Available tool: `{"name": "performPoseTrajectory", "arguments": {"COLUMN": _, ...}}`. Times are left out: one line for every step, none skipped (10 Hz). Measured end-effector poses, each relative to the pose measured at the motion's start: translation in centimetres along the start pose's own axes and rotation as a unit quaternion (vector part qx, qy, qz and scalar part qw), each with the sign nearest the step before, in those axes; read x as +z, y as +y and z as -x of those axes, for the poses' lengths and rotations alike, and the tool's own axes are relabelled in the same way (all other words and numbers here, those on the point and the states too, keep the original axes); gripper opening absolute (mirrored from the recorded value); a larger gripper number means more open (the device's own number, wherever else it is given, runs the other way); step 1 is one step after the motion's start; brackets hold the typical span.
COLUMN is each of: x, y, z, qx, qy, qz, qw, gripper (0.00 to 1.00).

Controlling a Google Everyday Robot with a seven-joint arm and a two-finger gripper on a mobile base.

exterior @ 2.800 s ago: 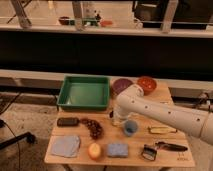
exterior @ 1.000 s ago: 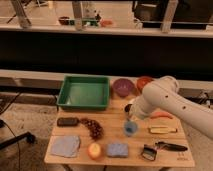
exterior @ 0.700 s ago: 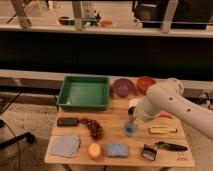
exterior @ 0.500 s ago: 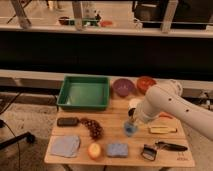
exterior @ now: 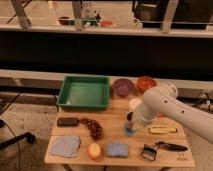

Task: Stack cups into tray

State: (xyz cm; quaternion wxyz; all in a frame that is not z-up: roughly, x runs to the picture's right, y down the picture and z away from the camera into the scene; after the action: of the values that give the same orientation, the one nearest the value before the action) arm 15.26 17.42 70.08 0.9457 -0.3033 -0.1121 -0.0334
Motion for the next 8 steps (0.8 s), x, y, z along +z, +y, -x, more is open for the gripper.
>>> {"name": "performPoseTrajectory", "arguments": {"x": -0.04, "y": 0.09, "z": -0.18, "qx": 0.002, "qy": 0.0, "qz": 0.0, "qw": 1.0, "gripper": 0.05}}
{"name": "performPoseTrajectory", "arguments": {"x": -0.03, "y": 0.08, "z": -0.14, "qx": 0.001, "qy": 0.0, "qz": 0.0, "qw": 1.0, "gripper": 0.12}}
{"name": "performPoseTrajectory", "arguments": {"x": 0.01, "y": 0.01, "z": 0.0, "qx": 0.0, "qy": 0.0, "qz": 0.0, "qw": 1.0, "gripper": 0.25}}
{"name": "performPoseTrajectory", "arguments": {"x": 0.01, "y": 0.01, "z": 0.0, "qx": -0.001, "qy": 0.0, "qz": 0.0, "qw": 1.0, "gripper": 0.35}}
{"name": "performPoseTrajectory", "arguments": {"x": 0.01, "y": 0.04, "z": -0.04, "qx": 0.0, "qy": 0.0, "qz": 0.0, "qw": 1.0, "gripper": 0.43}}
{"name": "performPoseTrajectory", "arguments": {"x": 0.02, "y": 0.05, "z": -0.07, "qx": 0.0, "qy": 0.0, "qz": 0.0, "qw": 1.0, "gripper": 0.53}}
{"name": "performPoseTrajectory", "arguments": {"x": 0.02, "y": 0.04, "z": -0.06, "qx": 0.0, "qy": 0.0, "qz": 0.001, "qw": 1.0, "gripper": 0.63}}
{"name": "performPoseTrajectory", "arguments": {"x": 0.05, "y": 0.06, "z": -0.07, "qx": 0.0, "qy": 0.0, "qz": 0.001, "qw": 1.0, "gripper": 0.73}}
